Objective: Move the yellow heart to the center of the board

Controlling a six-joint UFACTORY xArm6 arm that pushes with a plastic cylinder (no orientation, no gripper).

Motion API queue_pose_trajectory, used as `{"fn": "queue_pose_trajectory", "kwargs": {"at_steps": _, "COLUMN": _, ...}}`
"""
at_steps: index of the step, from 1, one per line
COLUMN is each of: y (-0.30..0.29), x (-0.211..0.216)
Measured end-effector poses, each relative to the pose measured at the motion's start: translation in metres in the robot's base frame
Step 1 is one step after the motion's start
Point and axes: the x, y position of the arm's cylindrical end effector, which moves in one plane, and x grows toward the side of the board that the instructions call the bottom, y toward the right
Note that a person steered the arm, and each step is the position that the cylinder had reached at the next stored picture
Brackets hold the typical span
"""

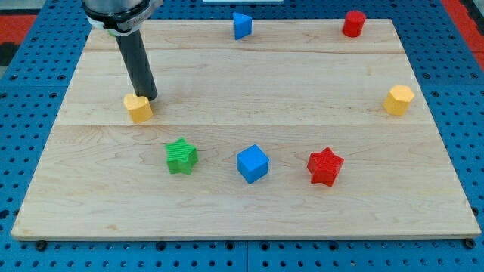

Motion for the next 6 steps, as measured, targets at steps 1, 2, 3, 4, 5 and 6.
{"fn": "queue_pose_trajectory", "kwargs": {"at_steps": 1, "y": -0.066, "x": 0.0}}
{"fn": "queue_pose_trajectory", "kwargs": {"at_steps": 2, "y": -0.112, "x": 0.001}}
{"fn": "queue_pose_trajectory", "kwargs": {"at_steps": 3, "y": -0.117, "x": 0.037}}
{"fn": "queue_pose_trajectory", "kwargs": {"at_steps": 4, "y": -0.079, "x": 0.048}}
{"fn": "queue_pose_trajectory", "kwargs": {"at_steps": 5, "y": -0.026, "x": 0.031}}
{"fn": "queue_pose_trajectory", "kwargs": {"at_steps": 6, "y": 0.038, "x": 0.019}}
